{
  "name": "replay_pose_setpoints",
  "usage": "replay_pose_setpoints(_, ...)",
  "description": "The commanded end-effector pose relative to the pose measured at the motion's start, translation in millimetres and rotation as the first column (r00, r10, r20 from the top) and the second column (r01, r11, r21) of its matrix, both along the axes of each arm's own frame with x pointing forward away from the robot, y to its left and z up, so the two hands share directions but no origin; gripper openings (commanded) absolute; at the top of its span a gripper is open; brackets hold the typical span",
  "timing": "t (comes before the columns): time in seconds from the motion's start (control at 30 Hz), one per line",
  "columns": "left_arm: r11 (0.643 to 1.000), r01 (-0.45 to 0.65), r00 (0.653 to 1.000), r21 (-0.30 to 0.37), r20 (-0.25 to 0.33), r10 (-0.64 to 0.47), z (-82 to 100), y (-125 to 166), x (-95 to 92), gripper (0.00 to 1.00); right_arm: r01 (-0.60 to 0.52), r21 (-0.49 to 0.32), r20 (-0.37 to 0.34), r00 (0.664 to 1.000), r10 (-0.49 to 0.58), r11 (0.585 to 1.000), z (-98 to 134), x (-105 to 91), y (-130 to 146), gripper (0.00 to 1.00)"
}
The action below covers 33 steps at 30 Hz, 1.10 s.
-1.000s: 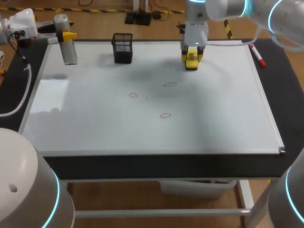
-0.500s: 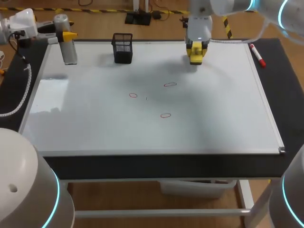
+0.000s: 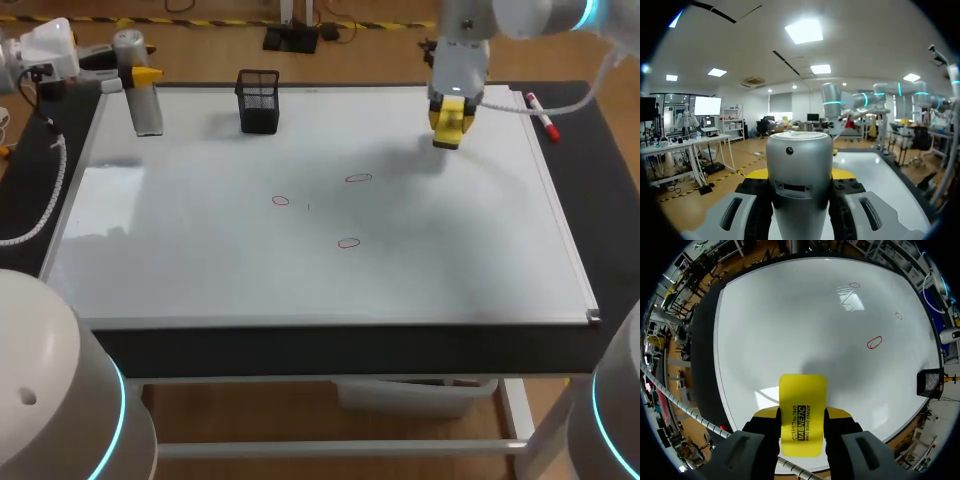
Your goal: Pick up the inspection probe, press it on each red-marked spot on the whiteboard one by one, put down the probe, pick up the eraser, and wipe off all the red marks.
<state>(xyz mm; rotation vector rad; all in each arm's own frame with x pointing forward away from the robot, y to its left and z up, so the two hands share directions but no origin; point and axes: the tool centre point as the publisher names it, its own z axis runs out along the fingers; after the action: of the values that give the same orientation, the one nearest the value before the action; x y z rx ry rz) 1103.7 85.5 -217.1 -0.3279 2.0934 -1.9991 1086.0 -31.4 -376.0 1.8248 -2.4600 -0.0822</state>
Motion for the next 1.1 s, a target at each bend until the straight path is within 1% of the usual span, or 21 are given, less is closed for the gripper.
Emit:
replay_pose_setpoints(0.03,1.0,-0.004,1.0,0.001,0.003,0.004,0.9,-1,-1.1,0.0,0.022,-0.017,0.113,0.993,-0.02,1.0,5,-23.8,-14,0.0)
replay_pose_setpoints(0.27,1.0,-0.004,1.0,0.001,0.003,0.004,0.9,-1,-1.1,0.0,0.096,-0.009,0.09,0.991,-0.095,0.995,-8,-43.3,-41,0.0)
replay_pose_setpoints(0.5,1.0,-0.004,1.0,0.001,0.003,0.004,0.9,-1,-1.1,0.0,0.139,0.007,0.07,0.988,-0.139,0.99,-17,-58.8,-57,0.0)
replay_pose_setpoints(0.63,1.0,-0.004,1.0,0.001,0.003,0.004,0.9,-1,-1.1,0.0,0.152,0.011,0.057,0.987,-0.153,0.988,-22,-62.2,-64,0.0)
replay_pose_setpoints(0.77,1.0,-0.004,1.0,0.001,0.003,0.004,0.9,-1,-1.1,0.0,0.166,0.031,0.048,0.985,-0.167,0.986,-23,-65.4,-65,0.0)
replay_pose_setpoints(1.1,1.0,-0.004,1.0,0.001,0.003,0.004,0.9,-1,-1.1,0.0,0.166,0.032,0.049,0.985,-0.168,0.986,-22,-65.6,-66,0.0)
